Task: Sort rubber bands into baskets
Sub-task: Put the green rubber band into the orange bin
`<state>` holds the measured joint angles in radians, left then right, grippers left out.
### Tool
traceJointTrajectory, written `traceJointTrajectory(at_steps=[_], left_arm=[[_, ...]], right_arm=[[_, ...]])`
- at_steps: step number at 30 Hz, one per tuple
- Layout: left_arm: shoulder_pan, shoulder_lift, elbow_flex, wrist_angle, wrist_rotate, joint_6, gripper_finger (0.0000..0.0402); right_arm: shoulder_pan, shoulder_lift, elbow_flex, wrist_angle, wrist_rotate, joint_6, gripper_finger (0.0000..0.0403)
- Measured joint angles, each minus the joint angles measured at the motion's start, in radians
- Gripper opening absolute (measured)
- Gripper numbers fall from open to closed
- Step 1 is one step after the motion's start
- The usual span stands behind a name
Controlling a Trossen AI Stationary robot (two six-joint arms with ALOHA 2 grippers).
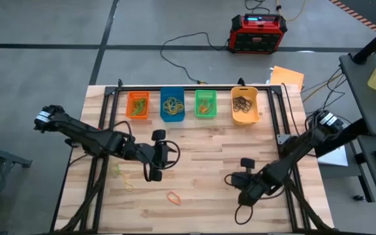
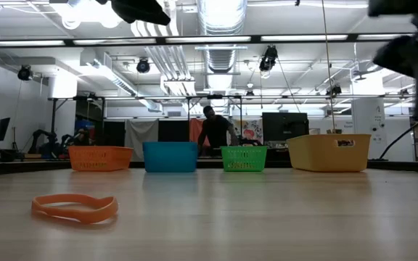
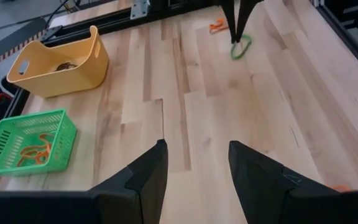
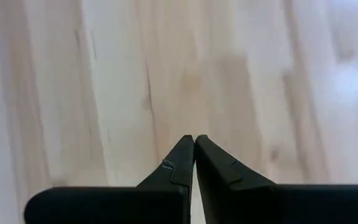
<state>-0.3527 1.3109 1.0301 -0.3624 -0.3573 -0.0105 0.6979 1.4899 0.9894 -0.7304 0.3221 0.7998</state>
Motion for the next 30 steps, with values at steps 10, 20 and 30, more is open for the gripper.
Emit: traceJointTrajectory(at_steps=[10,20,30], left_arm=[[-0.010,0.000,-0.050,0.024,-0.003,-0.062,0.0155],[-0.013,0.000,-0.051,0.029,-0.051,-0.044,0.0155],[-0.013,0.000,-0.051,0.030,-0.053,-0.036,0.0155]], right_arm=[[-0.027,-0.056,-0.023,0.023,-0.138,0.025,0.0011],[-0.026,0.024,-0.072,0.028,-0.281,0.144,0.0137],[-0.028,0.171,-0.071,0.033,-0.269,0.079,0.0224]])
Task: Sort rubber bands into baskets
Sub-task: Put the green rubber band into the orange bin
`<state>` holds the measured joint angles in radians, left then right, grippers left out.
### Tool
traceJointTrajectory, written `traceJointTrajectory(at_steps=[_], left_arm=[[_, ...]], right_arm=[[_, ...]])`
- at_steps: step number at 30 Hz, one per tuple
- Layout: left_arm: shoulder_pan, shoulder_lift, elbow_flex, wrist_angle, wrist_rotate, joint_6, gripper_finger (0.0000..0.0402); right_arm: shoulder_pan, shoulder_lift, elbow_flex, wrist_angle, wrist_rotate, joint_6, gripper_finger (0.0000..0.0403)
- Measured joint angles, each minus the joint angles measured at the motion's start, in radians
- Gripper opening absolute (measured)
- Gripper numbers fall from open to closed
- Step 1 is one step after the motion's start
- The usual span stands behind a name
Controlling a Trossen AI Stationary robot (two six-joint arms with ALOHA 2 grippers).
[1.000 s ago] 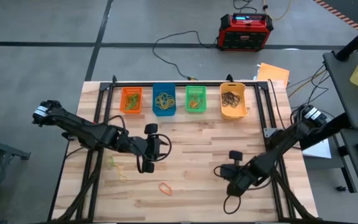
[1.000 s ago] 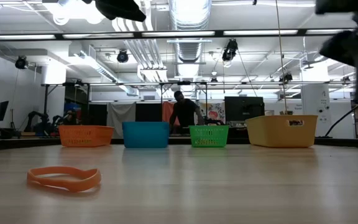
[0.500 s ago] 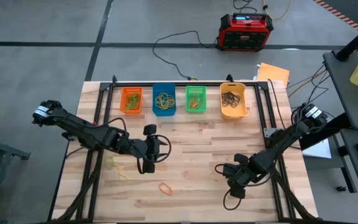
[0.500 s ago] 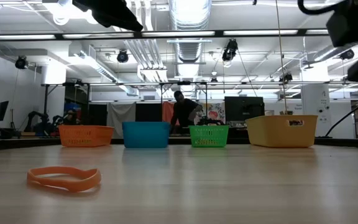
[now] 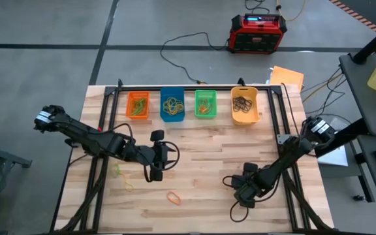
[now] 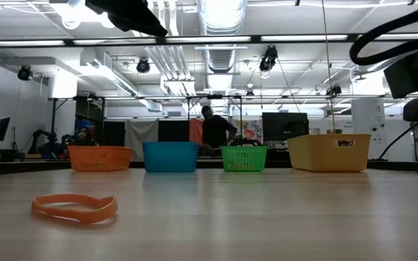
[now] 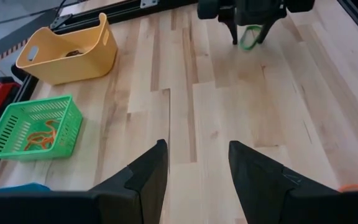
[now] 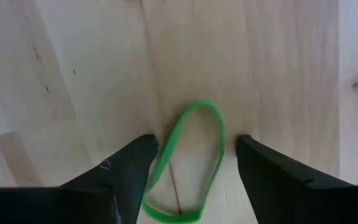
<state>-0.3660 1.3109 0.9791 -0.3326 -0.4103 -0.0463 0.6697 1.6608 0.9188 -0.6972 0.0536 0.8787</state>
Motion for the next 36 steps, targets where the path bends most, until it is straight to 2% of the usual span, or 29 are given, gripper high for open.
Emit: traceJointTrajectory(at_steps=[3,8,10,12,17,20,22,25,30,33,36], left_arm=[[0.000,0.000,0.000,0.001,0.000,0.000,0.0155],[0.000,0.004,-0.010,0.025,0.000,0.000,0.0155],[0.000,0.009,-0.026,0.051,0.000,0.000,0.0155],[0.000,0.013,-0.053,0.108,0.000,0.000,0.0155],[0.000,0.013,-0.160,0.329,0.013,0.010,0.0155],[0.000,0.013,-0.221,0.476,0.030,0.011,0.0155],[0.000,0.013,-0.256,0.569,0.051,0.011,0.0155],[0.000,0.013,-0.300,0.719,0.085,0.011,0.0155],[0.000,0.013,-0.350,0.902,0.088,0.011,0.0155],[0.000,0.014,-0.361,0.961,0.088,0.011,0.0155],[0.000,0.028,-0.356,0.963,0.088,0.011,0.0160]], right_arm=[[0.000,0.015,0.000,0.009,0.000,-0.022,0.0182],[0.000,0.012,-0.002,0.020,0.042,-0.084,0.0043],[0.000,-0.005,-0.002,0.023,0.068,-0.105,0.0021],[0.000,-0.038,-0.002,0.026,0.109,-0.132,0.0012],[-0.042,-0.178,0.007,0.146,0.319,-0.267,0.0009],[-0.085,-0.242,-0.008,0.323,0.378,-0.439,0.0009],[-0.117,-0.279,-0.028,0.510,0.395,-0.589,0.0009],[-0.168,-0.299,-0.087,0.847,0.386,-0.810,0.0009],[-0.266,-0.258,-0.174,1.345,0.242,-1.041,0.0009],[-0.320,-0.192,-0.181,1.514,0.169,-1.102,0.0009],[-0.357,-0.141,-0.175,1.584,0.131,-1.148,0.0009]])
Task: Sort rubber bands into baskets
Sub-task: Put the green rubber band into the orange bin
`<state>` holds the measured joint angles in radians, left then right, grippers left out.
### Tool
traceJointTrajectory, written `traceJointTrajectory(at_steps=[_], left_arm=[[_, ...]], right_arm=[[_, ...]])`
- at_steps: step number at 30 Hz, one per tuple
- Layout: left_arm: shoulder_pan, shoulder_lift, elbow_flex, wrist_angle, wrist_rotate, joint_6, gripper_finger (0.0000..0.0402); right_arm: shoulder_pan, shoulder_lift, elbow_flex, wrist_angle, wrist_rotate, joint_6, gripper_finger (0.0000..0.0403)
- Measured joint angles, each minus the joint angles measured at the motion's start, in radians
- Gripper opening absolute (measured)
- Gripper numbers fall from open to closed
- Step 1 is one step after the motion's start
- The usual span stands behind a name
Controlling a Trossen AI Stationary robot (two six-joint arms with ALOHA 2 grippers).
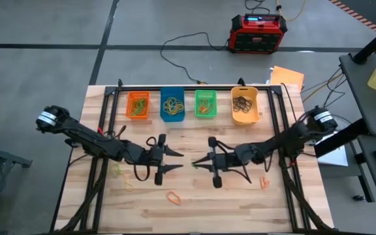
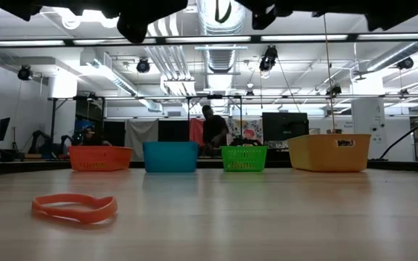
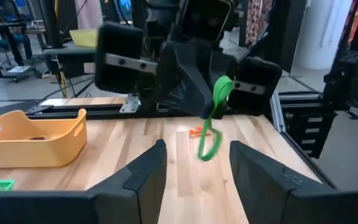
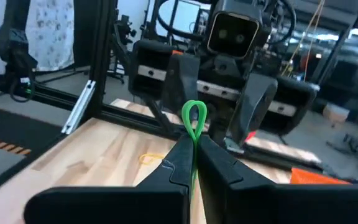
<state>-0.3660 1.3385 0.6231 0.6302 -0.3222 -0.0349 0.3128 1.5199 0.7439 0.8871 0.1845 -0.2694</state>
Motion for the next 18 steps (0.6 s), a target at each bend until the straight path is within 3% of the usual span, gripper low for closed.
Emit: traceJointTrajectory(at_steps=[10,18], left_arm=[[0.003,0.099,0.069,0.018,-0.032,0.008,0.0209],[0.014,0.174,0.121,0.022,-0.109,0.019,0.0201]], right_arm=[[-0.064,0.068,0.068,0.013,-0.056,-0.076,0.0009],[-0.068,0.063,0.085,0.011,-0.064,-0.116,0.0009]])
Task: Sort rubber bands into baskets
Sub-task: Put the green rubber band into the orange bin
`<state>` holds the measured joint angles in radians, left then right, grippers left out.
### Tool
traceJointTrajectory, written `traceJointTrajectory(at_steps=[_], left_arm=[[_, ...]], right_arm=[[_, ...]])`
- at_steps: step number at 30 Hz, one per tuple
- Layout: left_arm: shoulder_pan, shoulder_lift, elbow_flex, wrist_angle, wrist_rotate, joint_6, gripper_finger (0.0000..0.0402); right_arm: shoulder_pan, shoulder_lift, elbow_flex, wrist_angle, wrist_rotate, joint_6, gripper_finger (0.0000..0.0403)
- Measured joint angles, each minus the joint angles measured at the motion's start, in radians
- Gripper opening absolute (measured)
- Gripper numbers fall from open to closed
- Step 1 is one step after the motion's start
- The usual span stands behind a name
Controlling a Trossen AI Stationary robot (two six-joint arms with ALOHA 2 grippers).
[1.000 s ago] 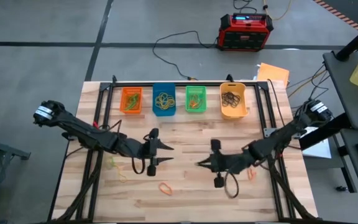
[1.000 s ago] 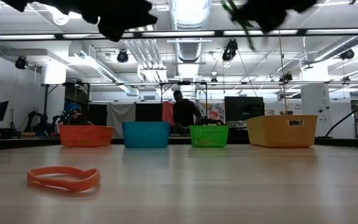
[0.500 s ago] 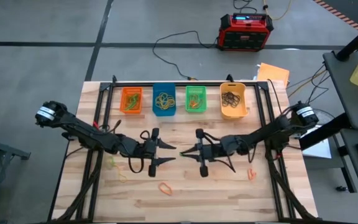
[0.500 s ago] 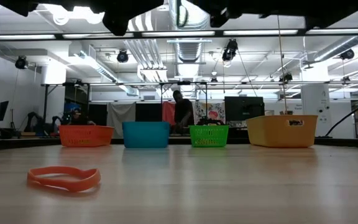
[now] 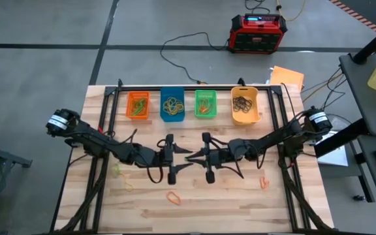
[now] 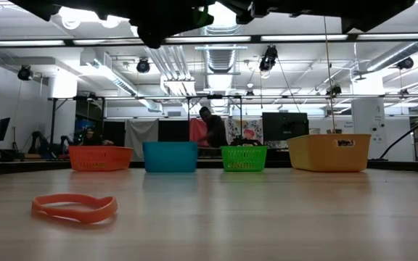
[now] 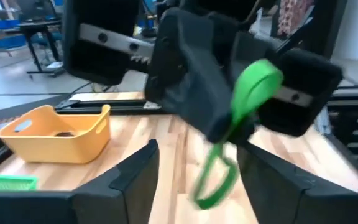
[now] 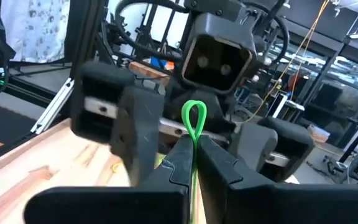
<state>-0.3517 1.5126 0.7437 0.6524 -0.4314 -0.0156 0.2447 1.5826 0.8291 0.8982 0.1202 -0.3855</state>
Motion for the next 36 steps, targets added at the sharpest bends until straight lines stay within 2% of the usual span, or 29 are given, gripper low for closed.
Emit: traceJointTrajectory(at_steps=[3,9,12,17,21,25,28,32,34,36], left_arm=[[0.000,0.007,0.010,0.002,-0.006,0.039,0.0163],[-0.001,0.006,0.008,-0.006,-0.006,0.066,0.0020],[-0.001,0.006,0.008,-0.015,-0.006,0.067,0.0011],[0.000,0.001,0.008,-0.028,-0.011,0.074,0.0002],[0.007,-0.029,0.008,-0.121,-0.092,0.067,0.0000],[0.048,-0.125,0.017,-0.397,-0.244,-0.029,0.0000],[0.137,-0.212,0.068,-0.780,-0.350,-0.178,0.0000],[0.355,-0.278,0.176,-1.298,-0.302,-0.399,0.0000],[0.491,-0.287,0.215,-1.460,-0.237,-0.446,0.0000],[0.630,-0.287,0.234,-1.528,-0.127,-0.440,0.0000]], right_arm=[[0.000,0.000,0.000,-0.003,-0.001,0.003,0.0009],[0.001,-0.003,0.000,0.013,-0.001,0.050,0.0016],[0.001,-0.011,0.000,-0.005,0.000,0.085,0.0043],[-0.003,-0.032,0.000,-0.035,0.018,0.124,0.0119],[-0.003,-0.084,0.000,-0.073,0.075,0.124,0.0176],[-0.003,-0.172,0.007,-0.278,0.201,0.150,0.0210],[-0.004,-0.222,0.011,-0.405,0.248,0.210,0.0225],[-0.006,-0.244,0.011,-0.471,0.247,0.263,0.0235],[-0.006,-0.241,0.011,-0.488,0.247,0.276,0.0237],[-0.006,-0.236,0.011,-0.492,0.247,0.282,0.0238]])
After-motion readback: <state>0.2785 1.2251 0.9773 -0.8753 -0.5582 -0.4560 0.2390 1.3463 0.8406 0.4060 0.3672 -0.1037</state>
